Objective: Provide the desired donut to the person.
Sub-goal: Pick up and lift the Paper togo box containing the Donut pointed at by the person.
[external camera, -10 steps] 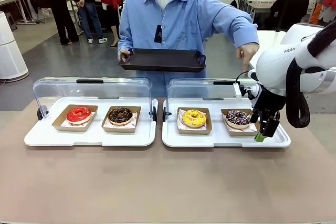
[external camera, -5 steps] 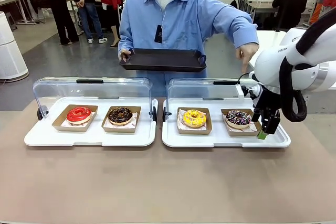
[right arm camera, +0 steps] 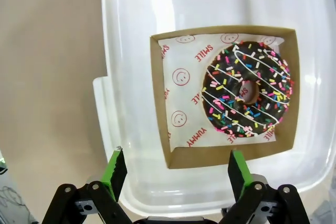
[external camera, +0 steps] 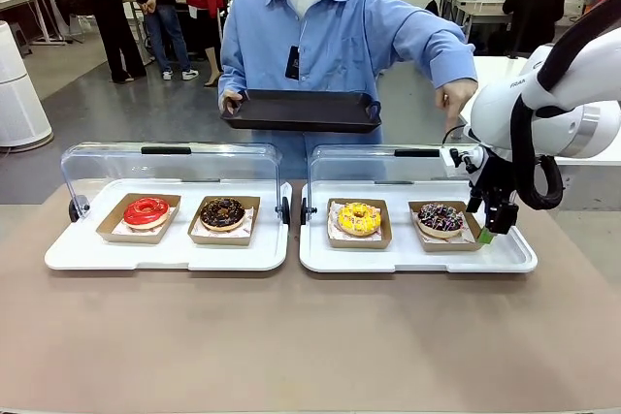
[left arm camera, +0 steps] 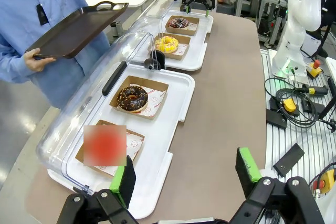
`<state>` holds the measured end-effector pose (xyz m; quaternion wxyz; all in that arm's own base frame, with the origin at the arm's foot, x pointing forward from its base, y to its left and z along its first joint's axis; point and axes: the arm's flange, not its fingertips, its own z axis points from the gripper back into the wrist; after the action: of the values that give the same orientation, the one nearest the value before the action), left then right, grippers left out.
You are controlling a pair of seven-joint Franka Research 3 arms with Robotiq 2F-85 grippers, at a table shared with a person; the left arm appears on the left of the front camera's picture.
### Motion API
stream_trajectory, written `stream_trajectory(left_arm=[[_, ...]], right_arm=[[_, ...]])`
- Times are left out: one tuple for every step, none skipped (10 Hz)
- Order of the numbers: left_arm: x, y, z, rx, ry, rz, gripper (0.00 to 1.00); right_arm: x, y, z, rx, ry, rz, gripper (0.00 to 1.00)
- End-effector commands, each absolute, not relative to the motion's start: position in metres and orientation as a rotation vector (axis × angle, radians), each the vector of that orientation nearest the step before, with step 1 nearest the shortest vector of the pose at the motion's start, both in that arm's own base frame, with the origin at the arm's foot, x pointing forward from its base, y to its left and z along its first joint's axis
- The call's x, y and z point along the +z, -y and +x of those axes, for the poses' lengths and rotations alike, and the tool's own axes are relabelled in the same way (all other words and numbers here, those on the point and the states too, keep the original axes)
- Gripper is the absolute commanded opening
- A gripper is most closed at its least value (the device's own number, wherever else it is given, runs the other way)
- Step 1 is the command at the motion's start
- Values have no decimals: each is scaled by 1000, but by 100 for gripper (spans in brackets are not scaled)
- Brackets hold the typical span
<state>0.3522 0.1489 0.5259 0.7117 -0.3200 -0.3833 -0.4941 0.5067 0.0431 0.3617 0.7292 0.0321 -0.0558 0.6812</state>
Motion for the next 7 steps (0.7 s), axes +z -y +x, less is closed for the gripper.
stream_trajectory(left_arm=[[528,-149,353,-1093,869,-716,100],[528,-149,353,-1093,869,-716,100],[528,-149,353,-1093,869,-716,100],[528,-149,353,-1093,869,-716,100],[528,-149,353,-1093,869,-716,100],[528,-149,353,-1093,869,-716,100],[528,-149,353,-1093,869,-716,100]], right_arm=[[348,-40,517,1512,147,81,100],[343,-39,516,1517,153,69,100],[339,-37,515,1519,149,63,100],[334,-36,514,1519,148,61,100],[331,-35,513,1521,145,58,100],[329,-35,513,1523,147,55,100],[326,-35,512,1525,147,54,100]])
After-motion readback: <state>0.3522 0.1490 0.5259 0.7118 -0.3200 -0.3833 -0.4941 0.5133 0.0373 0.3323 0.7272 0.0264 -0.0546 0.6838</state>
